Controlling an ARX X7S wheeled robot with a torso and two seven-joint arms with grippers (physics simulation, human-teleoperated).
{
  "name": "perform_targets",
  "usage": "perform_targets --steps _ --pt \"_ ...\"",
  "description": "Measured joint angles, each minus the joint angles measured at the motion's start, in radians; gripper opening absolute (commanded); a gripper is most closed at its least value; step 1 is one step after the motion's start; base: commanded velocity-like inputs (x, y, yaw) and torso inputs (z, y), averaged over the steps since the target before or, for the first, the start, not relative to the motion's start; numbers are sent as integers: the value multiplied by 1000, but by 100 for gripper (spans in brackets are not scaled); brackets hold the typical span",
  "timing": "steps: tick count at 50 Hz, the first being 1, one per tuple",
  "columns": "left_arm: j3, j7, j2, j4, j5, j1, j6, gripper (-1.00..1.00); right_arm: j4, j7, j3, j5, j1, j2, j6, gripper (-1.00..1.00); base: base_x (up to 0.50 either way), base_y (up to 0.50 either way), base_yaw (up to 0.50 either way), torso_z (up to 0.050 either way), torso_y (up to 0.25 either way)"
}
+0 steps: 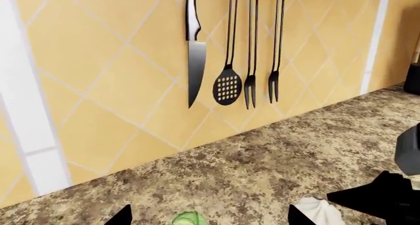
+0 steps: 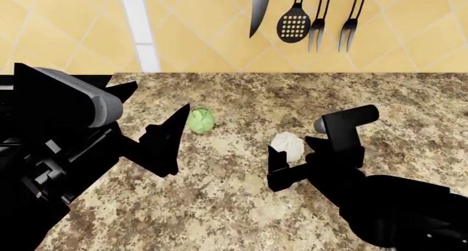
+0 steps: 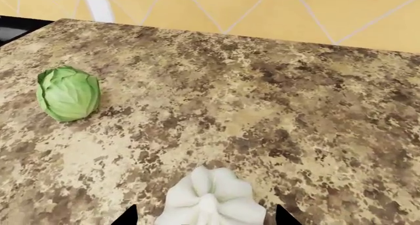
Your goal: Place both pans onto different burners. Then place the brussel sprout and the dumpling on different pans.
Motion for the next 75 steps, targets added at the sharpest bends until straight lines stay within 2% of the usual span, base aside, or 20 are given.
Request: perform_targets --steps 21,22,33,49,63,75 --pt "16 18 9 -16 39 11 5 100 122 -74 -50 -125 19 -59 -3 100 0 0 0 0 -1" --pt "17 19 9 -16 40 12 6 100 126 -78 -51 -131 19 -61 -6 -100 0 0 0 0 -10" --pt "15 21 6 -17 40 17 11 100 140 -74 -45 -147 11 -65 -21 -100 1 0 1 0 -3" --pt "36 20 13 -16 44 -28 -8 100 0 38 -29 -22 24 -14 24 -100 0 0 0 -1 -1" --pt "166 60 117 -133 126 -235 -113 100 -187 162 -3 127 89 39 89 -100 0 0 0 0 0" --pt "268 92 205 -276 164 -332 -183 100 -261 201 8 167 101 59 99 -100 0 0 0 0 0"
